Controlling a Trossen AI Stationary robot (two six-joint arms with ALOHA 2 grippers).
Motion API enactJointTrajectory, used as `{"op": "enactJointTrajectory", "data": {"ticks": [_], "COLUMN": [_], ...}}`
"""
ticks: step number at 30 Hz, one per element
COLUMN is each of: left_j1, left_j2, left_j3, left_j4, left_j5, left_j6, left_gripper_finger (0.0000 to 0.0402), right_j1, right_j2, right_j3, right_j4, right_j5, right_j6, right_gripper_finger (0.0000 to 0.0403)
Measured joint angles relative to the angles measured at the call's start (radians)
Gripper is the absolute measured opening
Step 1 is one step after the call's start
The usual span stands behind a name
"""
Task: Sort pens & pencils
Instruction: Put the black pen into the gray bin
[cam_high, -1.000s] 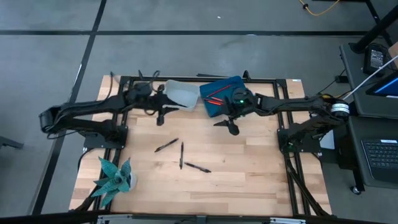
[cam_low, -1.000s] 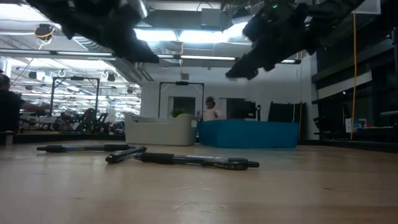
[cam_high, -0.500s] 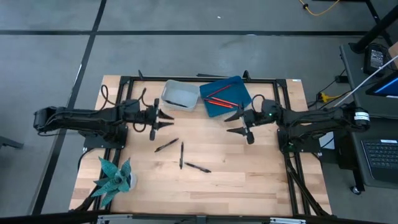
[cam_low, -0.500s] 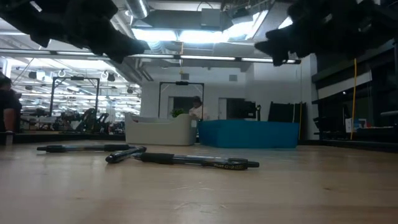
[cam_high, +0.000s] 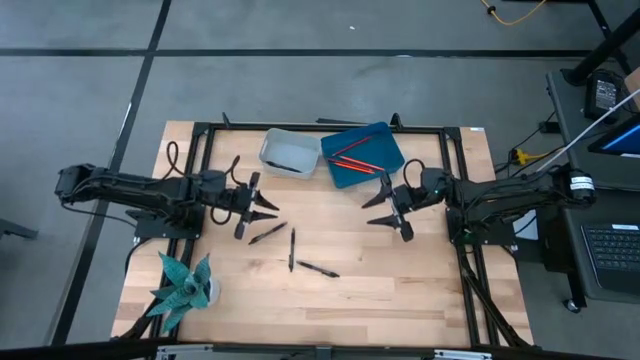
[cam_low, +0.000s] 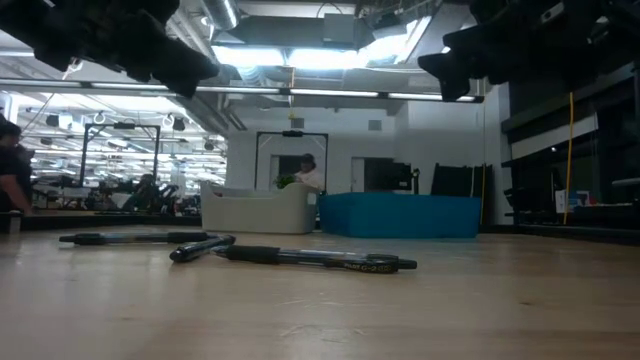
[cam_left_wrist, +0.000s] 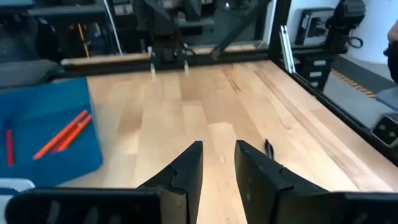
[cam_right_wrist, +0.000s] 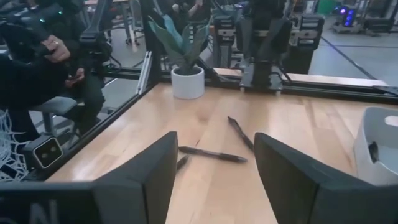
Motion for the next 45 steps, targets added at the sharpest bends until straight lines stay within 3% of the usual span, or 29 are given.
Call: {"op": "enactJointTrajectory", "data": {"ticks": [11,15,22,32,45], "left_j1": [-0.076,-0.141,-0.245,-0.250,-0.240], "left_j2": [0.003,0.026,0.155,0.386,0.615], "left_j3": [0.021,0.082,0.238,0.387,0.450], "left_j4": [-0.207,-0.282,-0.568,-0.775,-0.936], "left_j5": [-0.159,-0.211,-0.411,-0.423,-0.381], "left_j6": [-0.211,-0.239,-0.310,-0.507,-0.701], "left_gripper_finger": [0.0087,0.0087,0.0087,0.0087,0.0087], "right_j1": [0.008,0.008,0.008,0.008,0.008], "right_j2": [0.000,0.000,0.000,0.000,0.000], "right_j3": [0.000,0.000,0.000,0.001,0.001], "right_j4": [0.000,-0.001,-0.002,-0.003,-0.018], "right_j5": [0.000,0.000,0.001,0.001,0.001], "right_j6": [-0.014,-0.030,-0.029,-0.026,-0.029], "right_gripper_finger": [0.0213,0.0213,0.0213,0.0213,0.0213]}}
